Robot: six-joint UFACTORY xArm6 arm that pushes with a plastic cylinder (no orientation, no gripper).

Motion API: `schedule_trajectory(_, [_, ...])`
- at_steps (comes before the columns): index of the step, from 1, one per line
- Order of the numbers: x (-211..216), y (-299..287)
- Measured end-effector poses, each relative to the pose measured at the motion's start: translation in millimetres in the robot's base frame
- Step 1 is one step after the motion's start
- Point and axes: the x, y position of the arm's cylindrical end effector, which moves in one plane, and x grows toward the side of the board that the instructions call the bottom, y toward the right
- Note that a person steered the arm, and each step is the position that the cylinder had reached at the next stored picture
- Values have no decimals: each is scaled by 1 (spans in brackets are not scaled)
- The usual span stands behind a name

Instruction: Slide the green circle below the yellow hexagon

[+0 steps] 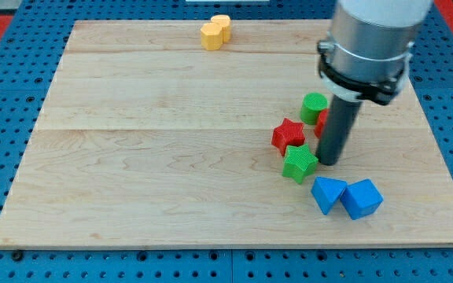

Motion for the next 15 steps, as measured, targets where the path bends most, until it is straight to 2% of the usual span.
schedule_trajectory(1, [-18,30])
schedule_trajectory(2, [-45,22])
schedule_trajectory(4, [-90,-45])
schedule_trajectory(6, [-118,-8])
schedule_trajectory(7, [-148,-40])
schedule_trajectory(8, [-159,-87])
schedule_trajectory(10, [-154,-101])
schedule_trajectory(13, [-165,-181])
schedule_trajectory(15, [-168,-184])
